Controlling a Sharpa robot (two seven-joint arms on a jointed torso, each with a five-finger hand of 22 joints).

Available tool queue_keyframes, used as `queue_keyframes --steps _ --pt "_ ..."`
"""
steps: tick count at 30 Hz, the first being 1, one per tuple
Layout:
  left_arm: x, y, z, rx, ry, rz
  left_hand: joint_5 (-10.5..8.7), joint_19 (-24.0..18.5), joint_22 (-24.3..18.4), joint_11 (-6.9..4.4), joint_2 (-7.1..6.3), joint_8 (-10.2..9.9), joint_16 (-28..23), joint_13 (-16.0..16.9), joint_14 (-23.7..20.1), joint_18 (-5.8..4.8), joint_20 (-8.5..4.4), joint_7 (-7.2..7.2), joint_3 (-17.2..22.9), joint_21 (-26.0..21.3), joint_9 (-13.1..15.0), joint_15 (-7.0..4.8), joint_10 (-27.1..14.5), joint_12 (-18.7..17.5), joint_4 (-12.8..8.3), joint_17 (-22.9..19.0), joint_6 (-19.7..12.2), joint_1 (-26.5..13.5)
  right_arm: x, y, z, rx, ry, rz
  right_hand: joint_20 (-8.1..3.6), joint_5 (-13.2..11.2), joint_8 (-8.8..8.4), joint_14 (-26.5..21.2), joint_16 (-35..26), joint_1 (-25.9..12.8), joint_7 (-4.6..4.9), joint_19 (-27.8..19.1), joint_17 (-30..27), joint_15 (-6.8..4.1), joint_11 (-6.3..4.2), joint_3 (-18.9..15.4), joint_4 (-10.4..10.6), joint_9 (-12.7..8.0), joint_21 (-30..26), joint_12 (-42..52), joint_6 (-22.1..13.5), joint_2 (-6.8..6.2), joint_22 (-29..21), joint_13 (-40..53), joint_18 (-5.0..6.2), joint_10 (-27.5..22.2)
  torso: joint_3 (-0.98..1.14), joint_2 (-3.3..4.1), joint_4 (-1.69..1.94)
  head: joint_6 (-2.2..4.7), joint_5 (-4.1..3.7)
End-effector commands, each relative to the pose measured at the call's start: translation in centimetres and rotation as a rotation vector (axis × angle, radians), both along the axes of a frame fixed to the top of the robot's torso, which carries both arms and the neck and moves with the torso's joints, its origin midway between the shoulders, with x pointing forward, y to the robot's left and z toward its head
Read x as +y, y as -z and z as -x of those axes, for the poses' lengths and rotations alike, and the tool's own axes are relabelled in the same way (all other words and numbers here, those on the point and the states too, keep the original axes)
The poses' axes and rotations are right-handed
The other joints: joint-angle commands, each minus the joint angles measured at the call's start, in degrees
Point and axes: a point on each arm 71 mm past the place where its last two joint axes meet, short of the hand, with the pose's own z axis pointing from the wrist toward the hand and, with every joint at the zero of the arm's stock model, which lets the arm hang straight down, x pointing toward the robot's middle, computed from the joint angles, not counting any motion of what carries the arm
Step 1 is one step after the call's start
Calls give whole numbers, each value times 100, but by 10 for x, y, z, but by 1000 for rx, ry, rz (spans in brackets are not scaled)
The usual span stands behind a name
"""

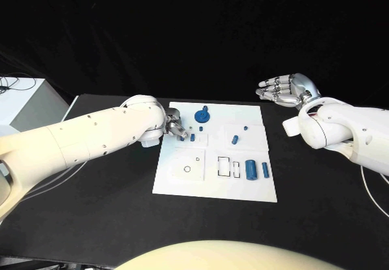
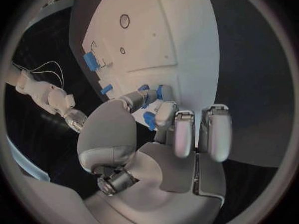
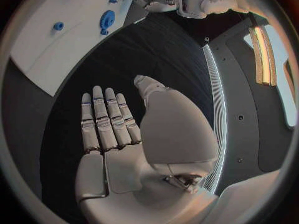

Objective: Assemble the parts on the task board

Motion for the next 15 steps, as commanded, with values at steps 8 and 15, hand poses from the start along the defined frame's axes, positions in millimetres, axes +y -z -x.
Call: queue_keyframes --steps 8,15 --pt "7 8 1 0 -14 -34 -117 -95 333 47 -330 -176 19 -310 595 16 -18 -51 -1128 -133 -155 -13 -288 -221 579 1509 -90 -181 2 -1 1 -6 -21 -2 4 21 -18 -42 -26 -12 255 -52 -11 -13 11 5 -16 -9 -26 -33 38 41 -8 -6 28 37 -6 -4 -2 11 -8" --pt "11 6 0 -12 -23 -33 -268 -125 285 68 -402 -199 19 -381 595 27 0 -29 -1444 -167 -200 3 -357 -262 831 1509 -117 -100 1 -1 1 -5 -21 -2 5 21 -20 -45 -29 -14 257 -63 -13 -12 12 5 -16 -10 -29 -33 37 40 -10 -6 27 35 -8 0 -1 21 -11"
